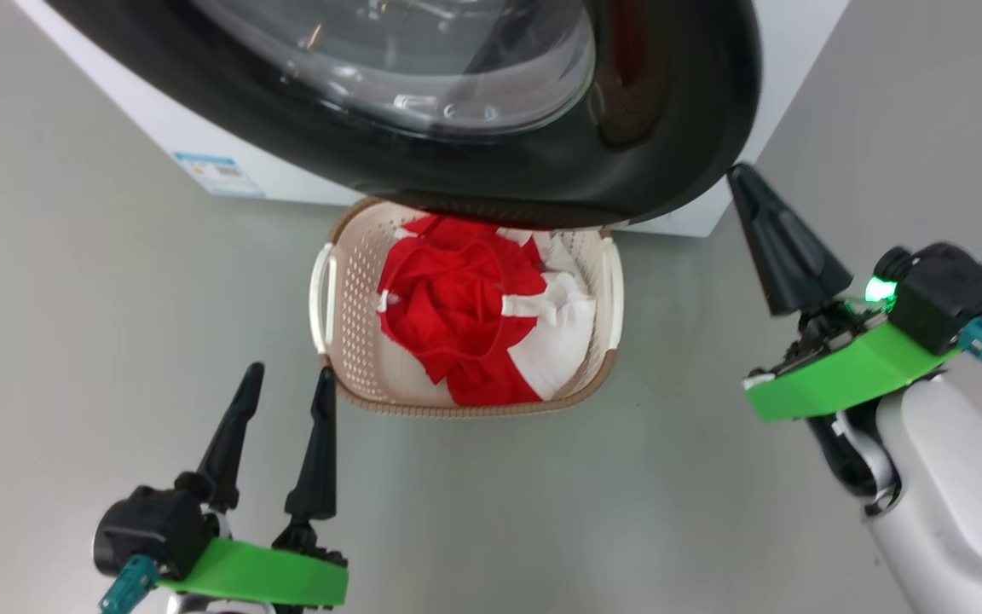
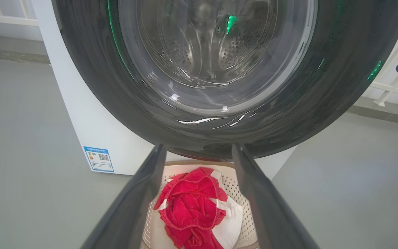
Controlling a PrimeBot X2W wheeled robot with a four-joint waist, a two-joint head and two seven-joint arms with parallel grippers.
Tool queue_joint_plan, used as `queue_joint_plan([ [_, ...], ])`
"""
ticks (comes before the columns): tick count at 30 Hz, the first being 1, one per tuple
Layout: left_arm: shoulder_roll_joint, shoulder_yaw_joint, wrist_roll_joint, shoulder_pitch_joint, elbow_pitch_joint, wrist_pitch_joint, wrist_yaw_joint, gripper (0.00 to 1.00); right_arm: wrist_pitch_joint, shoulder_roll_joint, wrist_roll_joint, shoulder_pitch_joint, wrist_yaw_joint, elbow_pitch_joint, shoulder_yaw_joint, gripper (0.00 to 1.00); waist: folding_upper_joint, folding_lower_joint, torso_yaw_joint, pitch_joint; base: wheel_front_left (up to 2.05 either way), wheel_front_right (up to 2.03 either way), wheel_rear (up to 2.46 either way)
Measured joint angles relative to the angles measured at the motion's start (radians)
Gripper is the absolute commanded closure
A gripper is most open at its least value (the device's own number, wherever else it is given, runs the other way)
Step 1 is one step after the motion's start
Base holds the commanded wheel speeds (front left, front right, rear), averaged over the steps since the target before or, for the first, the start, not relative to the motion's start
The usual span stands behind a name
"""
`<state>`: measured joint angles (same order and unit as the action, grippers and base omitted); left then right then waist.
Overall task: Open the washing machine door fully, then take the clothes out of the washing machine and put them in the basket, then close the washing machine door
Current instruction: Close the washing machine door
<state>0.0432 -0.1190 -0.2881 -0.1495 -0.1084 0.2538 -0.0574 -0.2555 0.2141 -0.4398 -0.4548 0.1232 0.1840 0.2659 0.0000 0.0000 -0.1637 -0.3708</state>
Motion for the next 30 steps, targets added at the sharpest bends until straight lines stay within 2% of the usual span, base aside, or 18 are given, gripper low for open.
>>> queue_joint_plan([
  [7, -0.002, -0.044, -0.036, -0.052, 0.018, 0.0, 0.022, 0.0, 0.0, 0.027, -0.001, -0.076, 0.001, -0.002, -0.026, 1.0, 0.0, 0.0, -0.033, -0.067, 0.0, 0.0, 0.0],
  [19, -0.004, -0.1, -0.049, -0.117, 0.042, 0.0, 0.031, 0.0, 0.0, 0.048, -0.009, -0.221, 0.004, -0.004, -0.074, 1.0, 0.0, 0.0, -0.078, -0.174, 0.0, 0.0, 0.0],
  [30, -0.005, -0.104, -0.049, -0.144, 0.061, 0.0, 0.031, 0.0, -0.002, 0.037, -0.036, -0.318, 0.01, 0.008, -0.123, 1.0, 0.0, 0.0, -0.107, -0.234, 0.0, 0.0, 0.0],
])
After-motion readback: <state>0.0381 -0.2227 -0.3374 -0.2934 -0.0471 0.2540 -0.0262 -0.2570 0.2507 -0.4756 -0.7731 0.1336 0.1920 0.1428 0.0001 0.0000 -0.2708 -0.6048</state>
